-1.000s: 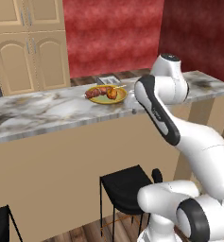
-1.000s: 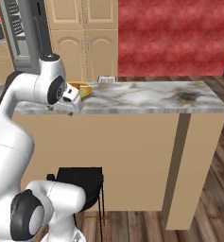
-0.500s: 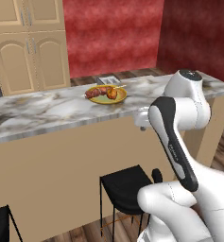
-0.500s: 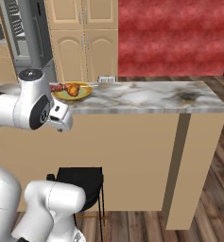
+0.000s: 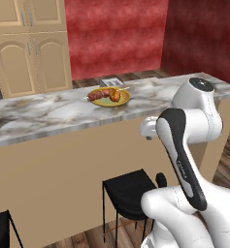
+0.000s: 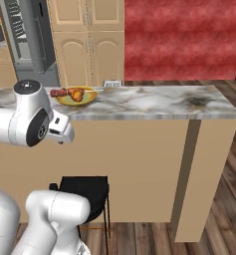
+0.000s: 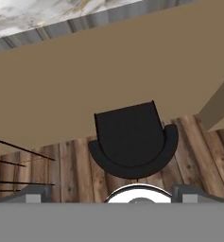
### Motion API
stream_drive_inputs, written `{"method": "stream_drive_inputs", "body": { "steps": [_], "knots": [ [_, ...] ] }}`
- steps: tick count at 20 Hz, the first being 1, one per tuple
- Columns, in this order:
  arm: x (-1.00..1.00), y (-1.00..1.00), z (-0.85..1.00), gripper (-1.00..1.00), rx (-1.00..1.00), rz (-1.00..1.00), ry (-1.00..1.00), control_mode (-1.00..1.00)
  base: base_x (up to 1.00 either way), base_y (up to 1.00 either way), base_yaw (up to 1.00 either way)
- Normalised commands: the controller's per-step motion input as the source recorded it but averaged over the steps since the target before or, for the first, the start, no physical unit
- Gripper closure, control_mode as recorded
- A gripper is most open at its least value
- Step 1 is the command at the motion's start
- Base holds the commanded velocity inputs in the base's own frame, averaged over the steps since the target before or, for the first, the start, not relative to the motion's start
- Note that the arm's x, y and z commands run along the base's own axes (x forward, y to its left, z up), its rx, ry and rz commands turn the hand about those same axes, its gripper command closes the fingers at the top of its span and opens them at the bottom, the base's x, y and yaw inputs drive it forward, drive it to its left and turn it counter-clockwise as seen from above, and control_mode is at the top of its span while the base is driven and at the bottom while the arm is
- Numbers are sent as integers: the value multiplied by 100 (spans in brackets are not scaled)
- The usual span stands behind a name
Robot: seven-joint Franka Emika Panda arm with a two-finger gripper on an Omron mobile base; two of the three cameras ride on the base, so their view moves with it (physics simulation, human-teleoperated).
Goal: Pick up the tangerine and peach from the fridge and place one fruit on each plate on the dining counter.
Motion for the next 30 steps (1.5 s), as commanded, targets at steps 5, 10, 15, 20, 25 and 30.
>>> {"method": "stream_drive_inputs", "body": {
  "steps": [5,10,15,20,25,30],
  "knots": [
    [0,0,0,-100,0,0,0,-100,0,0,0],
    [0,0,0,-100,0,0,0,100,-9,-17,0],
    [0,0,0,-100,0,0,0,100,-31,-100,-6],
    [0,0,0,-100,0,0,0,100,-11,-100,-4],
    [0,0,0,-100,0,0,0,100,6,-100,2],
    [0,0,0,-100,0,0,0,100,22,-100,5]
  ]
}}
